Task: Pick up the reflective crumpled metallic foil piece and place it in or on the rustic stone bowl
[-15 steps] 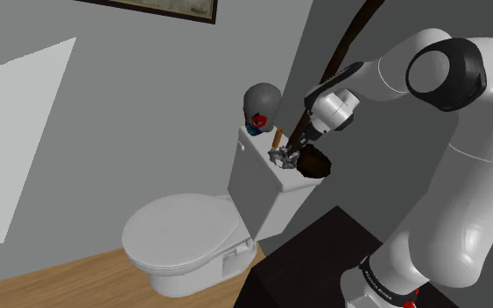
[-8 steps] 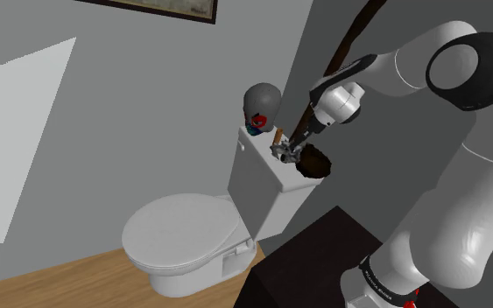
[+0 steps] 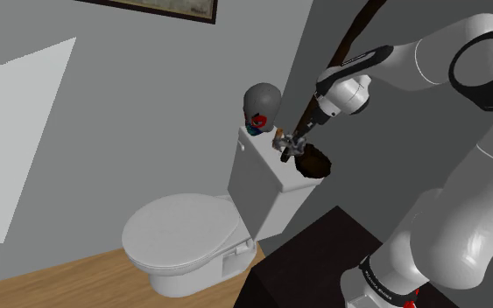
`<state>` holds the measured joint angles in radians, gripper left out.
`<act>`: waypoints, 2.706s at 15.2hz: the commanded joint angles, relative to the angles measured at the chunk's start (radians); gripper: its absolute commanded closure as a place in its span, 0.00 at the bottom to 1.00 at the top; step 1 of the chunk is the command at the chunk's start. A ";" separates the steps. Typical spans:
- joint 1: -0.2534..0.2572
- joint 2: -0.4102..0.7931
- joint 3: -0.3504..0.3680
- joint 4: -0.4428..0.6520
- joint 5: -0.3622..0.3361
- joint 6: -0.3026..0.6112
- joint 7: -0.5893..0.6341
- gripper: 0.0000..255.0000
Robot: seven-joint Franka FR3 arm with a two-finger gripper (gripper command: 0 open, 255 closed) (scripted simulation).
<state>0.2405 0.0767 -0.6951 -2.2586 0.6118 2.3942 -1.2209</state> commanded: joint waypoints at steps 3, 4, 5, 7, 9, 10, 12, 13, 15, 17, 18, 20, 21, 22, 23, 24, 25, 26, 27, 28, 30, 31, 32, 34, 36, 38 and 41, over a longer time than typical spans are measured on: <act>0.005 -0.048 -0.008 0.010 -0.069 -0.030 0.059 1.00; 0.006 -0.059 -0.009 0.014 -0.084 -0.038 0.073 1.00; 0.006 -0.069 -0.009 0.018 -0.098 -0.046 0.086 1.00; 0.006 -0.089 -0.009 0.027 -0.126 -0.063 0.111 1.00; 0.005 -0.099 -0.009 0.032 -0.141 -0.073 0.125 1.00; -0.007 -0.105 -0.022 0.037 -0.148 -0.090 0.108 1.00; -0.032 -0.111 -0.047 0.051 -0.158 -0.124 0.074 1.00; -0.044 -0.112 -0.061 0.060 -0.163 -0.142 0.056 1.00; -0.069 -0.111 -0.088 0.081 -0.167 -0.179 0.018 1.00; -0.094 -0.102 -0.115 0.108 -0.167 -0.218 -0.023 1.00; -0.106 -0.096 -0.129 0.123 -0.166 -0.239 -0.044 1.00; -0.138 -0.078 -0.151 0.158 -0.158 -0.282 -0.089 1.00; -0.158 -0.066 -0.157 0.177 -0.152 -0.304 -0.112 1.00; -0.186 -0.047 -0.167 0.205 -0.142 -0.336 -0.144 1.00; -0.198 -0.040 -0.155 0.198 -0.133 -0.326 -0.153 1.00; -0.213 -0.033 -0.140 0.191 -0.125 -0.317 -0.162 1.00; -0.229 -0.026 -0.125 0.184 -0.116 -0.307 -0.171 1.00; -0.239 -0.018 -0.115 0.178 -0.108 -0.298 -0.180 1.00; -0.245 -0.010 -0.109 0.172 -0.098 -0.289 -0.190 1.00; -0.250 -0.002 -0.105 0.166 -0.088 -0.281 -0.200 1.00; -0.246 0.016 -0.109 0.155 -0.066 -0.264 -0.221 1.00; -0.235 0.027 -0.121 0.150 -0.053 -0.257 -0.233 1.00; -0.229 0.037 -0.127 0.146 -0.040 -0.250 -0.245 1.00; -0.209 0.060 -0.148 0.137 -0.010 -0.238 -0.271 1.00; -0.192 0.086 -0.167 0.130 0.022 -0.227 -0.298 1.00; -0.178 0.112 -0.182 0.124 0.056 -0.218 -0.326 1.00; -0.164 0.154 -0.198 0.117 0.108 -0.207 -0.369 1.00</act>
<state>0.2127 0.1964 -0.8683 -2.1276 0.6746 2.5328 -1.5995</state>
